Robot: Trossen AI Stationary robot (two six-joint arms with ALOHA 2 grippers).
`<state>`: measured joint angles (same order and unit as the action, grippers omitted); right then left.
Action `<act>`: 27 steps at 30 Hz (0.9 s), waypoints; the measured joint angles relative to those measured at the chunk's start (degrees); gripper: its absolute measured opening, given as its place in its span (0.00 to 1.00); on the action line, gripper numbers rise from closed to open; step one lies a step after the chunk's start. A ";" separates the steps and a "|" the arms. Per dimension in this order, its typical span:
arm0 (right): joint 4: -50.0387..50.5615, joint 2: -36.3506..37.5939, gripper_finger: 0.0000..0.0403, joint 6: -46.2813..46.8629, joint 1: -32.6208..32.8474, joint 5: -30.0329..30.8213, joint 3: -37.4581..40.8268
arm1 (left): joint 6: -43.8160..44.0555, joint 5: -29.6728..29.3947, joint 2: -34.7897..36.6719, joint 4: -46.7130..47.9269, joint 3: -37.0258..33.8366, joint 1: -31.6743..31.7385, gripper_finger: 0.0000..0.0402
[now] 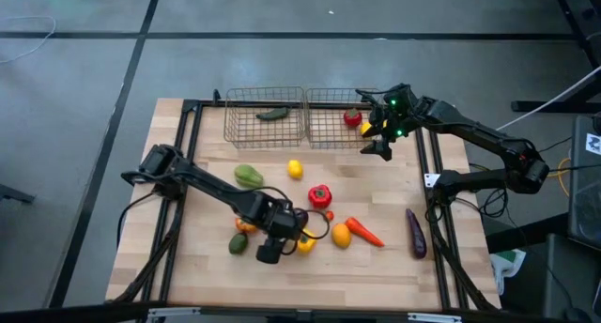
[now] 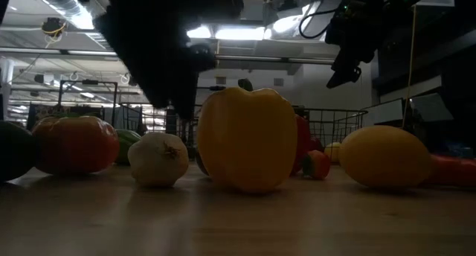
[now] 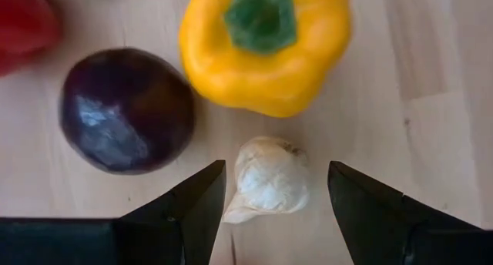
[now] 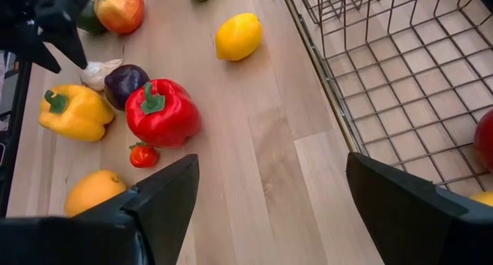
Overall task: Sort produce into baskets
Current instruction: Put the white garlic into the left golden wire basket
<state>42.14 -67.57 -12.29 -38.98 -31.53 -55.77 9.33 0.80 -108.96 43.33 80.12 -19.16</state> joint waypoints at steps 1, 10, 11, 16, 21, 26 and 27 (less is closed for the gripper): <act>-0.01 -0.01 0.81 0.00 0.00 0.00 -0.01 | 0.20 0.01 -0.45 0.04 0.00 0.00 0.56; -0.03 0.00 0.81 0.00 0.01 0.00 0.00 | 3.40 0.18 -3.50 0.10 0.00 -0.45 0.56; -0.03 0.00 0.81 0.00 0.00 0.00 0.00 | 3.42 0.22 -3.87 0.16 0.00 -0.59 0.56; -0.03 0.00 0.81 0.00 0.00 0.00 0.00 | 3.42 0.32 -5.39 -0.01 0.00 -0.83 0.56; -0.06 0.00 0.81 0.00 0.01 0.00 0.00 | 3.41 0.37 -5.80 -0.09 0.09 -0.81 0.56; -0.05 0.00 0.81 0.00 0.00 0.00 0.00 | 3.96 0.35 -5.80 -0.02 0.09 -0.81 0.56; -0.05 -0.01 0.81 0.00 0.00 0.00 0.00 | 4.25 0.35 -5.80 -0.02 0.09 -0.81 0.56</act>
<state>42.09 -67.59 -12.29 -38.98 -31.53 -55.77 13.58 1.15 -114.76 43.31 80.20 -19.97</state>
